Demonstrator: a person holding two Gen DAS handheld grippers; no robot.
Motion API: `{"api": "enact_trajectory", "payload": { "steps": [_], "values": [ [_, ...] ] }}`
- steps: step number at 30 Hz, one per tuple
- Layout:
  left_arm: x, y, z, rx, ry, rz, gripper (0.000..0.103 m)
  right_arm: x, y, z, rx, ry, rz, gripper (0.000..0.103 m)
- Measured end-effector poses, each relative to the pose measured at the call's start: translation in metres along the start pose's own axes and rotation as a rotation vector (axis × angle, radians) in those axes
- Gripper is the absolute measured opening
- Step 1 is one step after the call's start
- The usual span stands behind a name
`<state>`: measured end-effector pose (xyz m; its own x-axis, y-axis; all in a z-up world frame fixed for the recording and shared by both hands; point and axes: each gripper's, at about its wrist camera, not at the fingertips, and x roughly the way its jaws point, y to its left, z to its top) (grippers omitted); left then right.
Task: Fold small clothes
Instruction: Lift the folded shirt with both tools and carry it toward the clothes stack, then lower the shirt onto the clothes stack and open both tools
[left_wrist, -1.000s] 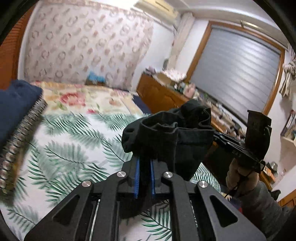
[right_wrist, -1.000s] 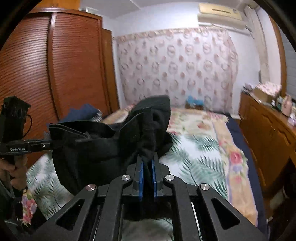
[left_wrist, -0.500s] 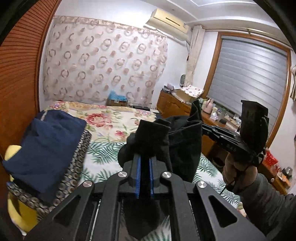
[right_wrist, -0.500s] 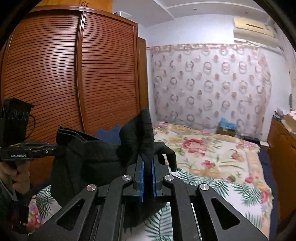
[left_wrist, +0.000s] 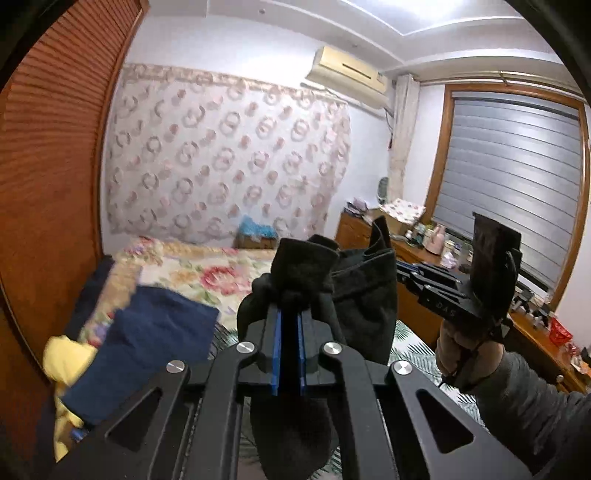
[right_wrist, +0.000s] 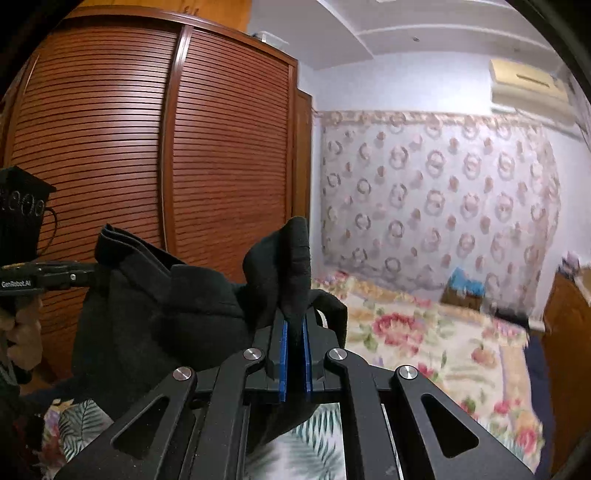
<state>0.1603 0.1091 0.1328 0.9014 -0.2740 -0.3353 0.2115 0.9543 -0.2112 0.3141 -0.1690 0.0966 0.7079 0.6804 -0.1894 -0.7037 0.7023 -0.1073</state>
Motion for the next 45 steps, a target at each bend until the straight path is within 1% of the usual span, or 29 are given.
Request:
{"api": "enact_trajectory", "payload": {
  "steps": [2, 5, 8, 10, 12, 13, 15, 17, 18, 20, 22, 23, 24, 25, 27, 28, 30, 31, 32, 33, 34, 35, 37, 39, 41, 43, 45],
  "values": [
    [-0.005, 0.012, 0.009, -0.004, -0.027, 0.034, 0.008, 0.016, 0.003, 0.012, -0.03, -0.008, 0.014, 0.006],
    [-0.012, 0.036, 0.011, -0.034, -0.053, 0.078, 0.008, 0.049, 0.004, 0.026, -0.061, -0.014, 0.047, 0.006],
    [-0.018, 0.07, -0.003, -0.086, -0.059, 0.152, 0.008, 0.092, 0.011, 0.032, -0.102, 0.004, 0.09, 0.006],
    [-0.013, 0.101, -0.026, -0.156, -0.025, 0.2, 0.008, 0.135, 0.022, 0.033, -0.137, 0.042, 0.115, 0.006],
    [0.003, 0.139, -0.061, -0.241, 0.059, 0.262, 0.008, 0.179, 0.033, 0.023, -0.151, 0.106, 0.138, 0.006],
    [0.012, 0.159, -0.082, -0.293, 0.11, 0.291, 0.008, 0.202, 0.04, 0.015, -0.161, 0.148, 0.144, 0.006],
    [0.019, 0.185, -0.112, -0.363, 0.161, 0.324, 0.008, 0.242, 0.052, -0.008, -0.174, 0.221, 0.143, 0.006],
    [0.017, 0.192, -0.132, -0.386, 0.166, 0.334, 0.008, 0.269, 0.057, -0.024, -0.169, 0.272, 0.131, 0.006],
    [0.016, 0.191, -0.135, -0.382, 0.16, 0.338, 0.008, 0.281, 0.055, -0.029, -0.147, 0.292, 0.128, 0.006],
    [0.014, 0.188, -0.139, -0.365, 0.151, 0.354, 0.008, 0.297, 0.05, -0.031, -0.102, 0.323, 0.152, 0.006],
    [0.019, 0.185, -0.134, -0.345, 0.146, 0.365, 0.008, 0.305, 0.046, -0.027, -0.086, 0.326, 0.146, 0.008],
    [0.018, 0.181, -0.134, -0.327, 0.139, 0.374, 0.008, 0.307, 0.043, -0.022, -0.082, 0.323, 0.144, 0.011],
    [0.017, 0.179, -0.131, -0.318, 0.132, 0.377, 0.008, 0.306, 0.041, -0.017, -0.082, 0.322, 0.133, 0.02],
    [0.015, 0.176, -0.128, -0.311, 0.124, 0.379, 0.008, 0.303, 0.039, -0.016, -0.086, 0.315, 0.116, 0.033],
    [0.013, 0.175, -0.124, -0.289, 0.107, 0.387, 0.009, 0.293, 0.035, -0.014, -0.089, 0.285, 0.099, 0.048],
    [0.009, 0.169, -0.122, -0.273, 0.098, 0.401, 0.01, 0.281, 0.042, -0.012, -0.085, 0.267, 0.098, 0.052],
    [0.001, 0.162, -0.117, -0.222, 0.058, 0.449, 0.018, 0.262, 0.048, -0.013, -0.081, 0.241, 0.102, 0.052],
    [-0.004, 0.16, -0.115, -0.204, 0.037, 0.461, 0.03, 0.255, 0.048, -0.015, -0.084, 0.233, 0.117, 0.052],
    [-0.009, 0.156, -0.112, -0.191, 0.015, 0.468, 0.046, 0.247, 0.049, -0.018, -0.086, 0.223, 0.131, 0.052],
    [-0.016, 0.154, -0.108, -0.186, -0.019, 0.471, 0.053, 0.237, 0.052, -0.024, -0.084, 0.214, 0.146, 0.052],
    [-0.017, 0.154, -0.106, -0.184, -0.033, 0.469, 0.065, 0.231, 0.053, -0.03, -0.083, 0.214, 0.165, 0.052],
    [-0.018, 0.152, -0.103, -0.175, -0.043, 0.461, 0.073, 0.229, 0.053, -0.036, -0.08, 0.221, 0.19, 0.052],
    [-0.01, 0.15, -0.102, -0.15, -0.023, 0.454, 0.074, 0.232, 0.058, -0.045, -0.078, 0.252, 0.247, 0.052],
    [0.003, 0.151, -0.104, -0.136, 0.016, 0.452, 0.074, 0.243, 0.06, -0.053, -0.081, 0.28, 0.257, 0.052],
    [0.018, 0.153, -0.109, -0.137, 0.062, 0.441, 0.074, 0.257, 0.059, -0.06, -0.056, 0.319, 0.27, 0.052],
    [0.032, 0.152, -0.115, -0.128, 0.119, 0.471, 0.074, 0.274, 0.052, -0.065, -0.008, 0.352, 0.279, 0.052],
    [0.043, 0.158, -0.121, -0.132, 0.159, 0.482, 0.074, 0.288, 0.047, -0.064, 0.024, 0.354, 0.263, 0.052]
  ]
}}
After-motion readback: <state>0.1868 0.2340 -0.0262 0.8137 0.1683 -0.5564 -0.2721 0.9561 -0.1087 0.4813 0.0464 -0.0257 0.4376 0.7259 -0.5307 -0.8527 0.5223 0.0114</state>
